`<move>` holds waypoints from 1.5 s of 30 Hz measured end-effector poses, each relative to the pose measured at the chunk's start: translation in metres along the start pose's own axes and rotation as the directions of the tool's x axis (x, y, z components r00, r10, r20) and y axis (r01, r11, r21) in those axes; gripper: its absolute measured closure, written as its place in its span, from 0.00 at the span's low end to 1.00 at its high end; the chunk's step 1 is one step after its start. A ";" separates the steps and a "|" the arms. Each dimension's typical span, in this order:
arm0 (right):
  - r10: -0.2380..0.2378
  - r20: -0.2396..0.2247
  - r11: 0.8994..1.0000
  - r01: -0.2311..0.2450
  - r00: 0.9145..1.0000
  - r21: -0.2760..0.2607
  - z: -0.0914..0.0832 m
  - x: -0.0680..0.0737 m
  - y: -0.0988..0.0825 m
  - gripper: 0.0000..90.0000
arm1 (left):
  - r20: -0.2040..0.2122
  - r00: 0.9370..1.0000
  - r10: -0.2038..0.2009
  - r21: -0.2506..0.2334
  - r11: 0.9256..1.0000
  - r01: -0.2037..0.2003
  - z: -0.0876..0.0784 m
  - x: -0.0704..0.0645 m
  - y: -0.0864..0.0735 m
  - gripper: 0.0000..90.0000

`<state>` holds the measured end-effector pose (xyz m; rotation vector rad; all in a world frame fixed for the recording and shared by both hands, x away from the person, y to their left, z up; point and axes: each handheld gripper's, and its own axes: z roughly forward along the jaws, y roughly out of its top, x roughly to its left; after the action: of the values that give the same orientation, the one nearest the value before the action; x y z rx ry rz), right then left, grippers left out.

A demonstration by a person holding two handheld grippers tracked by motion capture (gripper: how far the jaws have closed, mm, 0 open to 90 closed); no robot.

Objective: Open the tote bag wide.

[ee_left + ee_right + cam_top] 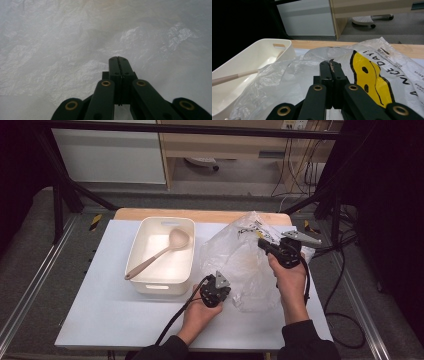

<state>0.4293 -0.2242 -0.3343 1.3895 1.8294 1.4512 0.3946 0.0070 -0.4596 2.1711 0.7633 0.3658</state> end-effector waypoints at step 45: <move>0.003 -0.011 0.999 -0.003 1.000 0.046 0.008 -0.008 -0.021 1.00 | -0.011 1.000 0.005 -0.027 1.000 -0.006 -0.007 -0.003 0.001 1.00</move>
<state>0.4295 -0.2262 -0.3576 1.4097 1.8791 1.4291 0.3890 0.0085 -0.4538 2.1480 0.7548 0.3891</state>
